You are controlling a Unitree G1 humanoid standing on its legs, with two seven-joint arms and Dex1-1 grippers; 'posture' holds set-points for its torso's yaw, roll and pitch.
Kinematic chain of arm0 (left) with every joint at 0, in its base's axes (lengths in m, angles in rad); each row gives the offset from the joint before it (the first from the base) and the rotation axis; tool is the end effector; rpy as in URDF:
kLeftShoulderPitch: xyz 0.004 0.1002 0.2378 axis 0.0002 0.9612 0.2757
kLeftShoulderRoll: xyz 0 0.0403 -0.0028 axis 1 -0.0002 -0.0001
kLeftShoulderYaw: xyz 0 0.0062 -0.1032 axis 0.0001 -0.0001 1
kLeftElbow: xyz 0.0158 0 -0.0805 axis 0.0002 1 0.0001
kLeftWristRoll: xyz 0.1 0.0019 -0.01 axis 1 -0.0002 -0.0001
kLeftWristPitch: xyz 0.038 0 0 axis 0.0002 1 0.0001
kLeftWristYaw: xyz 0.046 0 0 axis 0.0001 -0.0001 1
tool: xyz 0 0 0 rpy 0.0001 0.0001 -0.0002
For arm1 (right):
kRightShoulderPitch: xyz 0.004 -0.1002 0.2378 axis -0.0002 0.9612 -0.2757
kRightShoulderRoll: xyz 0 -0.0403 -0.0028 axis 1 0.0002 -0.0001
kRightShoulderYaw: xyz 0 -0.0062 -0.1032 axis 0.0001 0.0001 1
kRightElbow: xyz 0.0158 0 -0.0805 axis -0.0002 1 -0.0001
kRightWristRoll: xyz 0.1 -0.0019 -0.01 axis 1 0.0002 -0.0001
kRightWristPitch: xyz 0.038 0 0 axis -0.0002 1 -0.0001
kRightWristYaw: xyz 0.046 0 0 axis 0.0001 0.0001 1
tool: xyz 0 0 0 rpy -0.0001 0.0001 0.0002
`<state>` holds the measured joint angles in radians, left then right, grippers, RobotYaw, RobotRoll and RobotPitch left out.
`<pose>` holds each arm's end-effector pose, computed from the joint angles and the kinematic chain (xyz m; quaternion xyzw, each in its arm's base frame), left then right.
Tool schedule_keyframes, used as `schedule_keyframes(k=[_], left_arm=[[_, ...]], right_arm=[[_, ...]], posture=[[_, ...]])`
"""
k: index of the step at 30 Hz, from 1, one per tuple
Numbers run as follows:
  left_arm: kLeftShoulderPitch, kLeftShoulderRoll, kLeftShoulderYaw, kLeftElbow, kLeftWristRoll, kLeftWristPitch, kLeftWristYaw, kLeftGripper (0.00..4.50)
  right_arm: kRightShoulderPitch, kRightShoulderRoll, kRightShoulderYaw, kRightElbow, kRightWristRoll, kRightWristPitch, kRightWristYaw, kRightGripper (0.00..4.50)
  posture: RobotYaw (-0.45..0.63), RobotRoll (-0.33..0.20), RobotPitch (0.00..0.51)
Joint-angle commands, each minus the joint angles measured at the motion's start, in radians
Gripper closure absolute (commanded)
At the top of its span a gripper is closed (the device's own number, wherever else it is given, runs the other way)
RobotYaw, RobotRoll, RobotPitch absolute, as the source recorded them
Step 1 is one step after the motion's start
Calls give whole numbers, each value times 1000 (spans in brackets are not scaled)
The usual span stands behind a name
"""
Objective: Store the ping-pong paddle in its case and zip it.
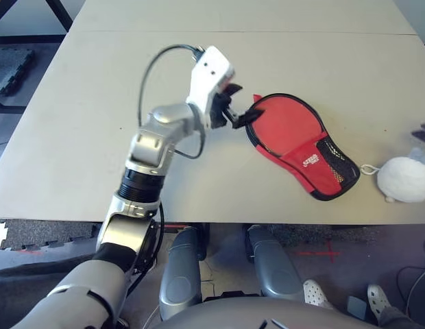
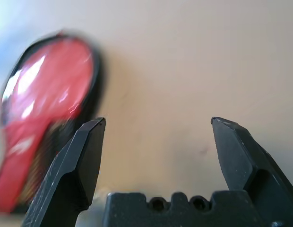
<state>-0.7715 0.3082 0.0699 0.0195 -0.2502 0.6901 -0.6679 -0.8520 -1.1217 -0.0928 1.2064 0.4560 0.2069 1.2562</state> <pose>0.3055 0.1674 0.2157 0.0404 -0.0163 -0.3759 0.9257 0.2318 -0.4338 0.2142 0.0122 0.1063 0.2053 0.9728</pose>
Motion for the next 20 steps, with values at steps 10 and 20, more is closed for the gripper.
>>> schedule_keyframes(k=[10,20], left_arm=[[73,112,326,460,89,-528,474,0],[137,129,329,577,98,-686,559,0]], right_arm=[[67,184,-295,56,-37,-384,-587,55],[49,286,-336,63,-78,-443,-686,55]], posture=[[-41,0,219],[4,0,220]])
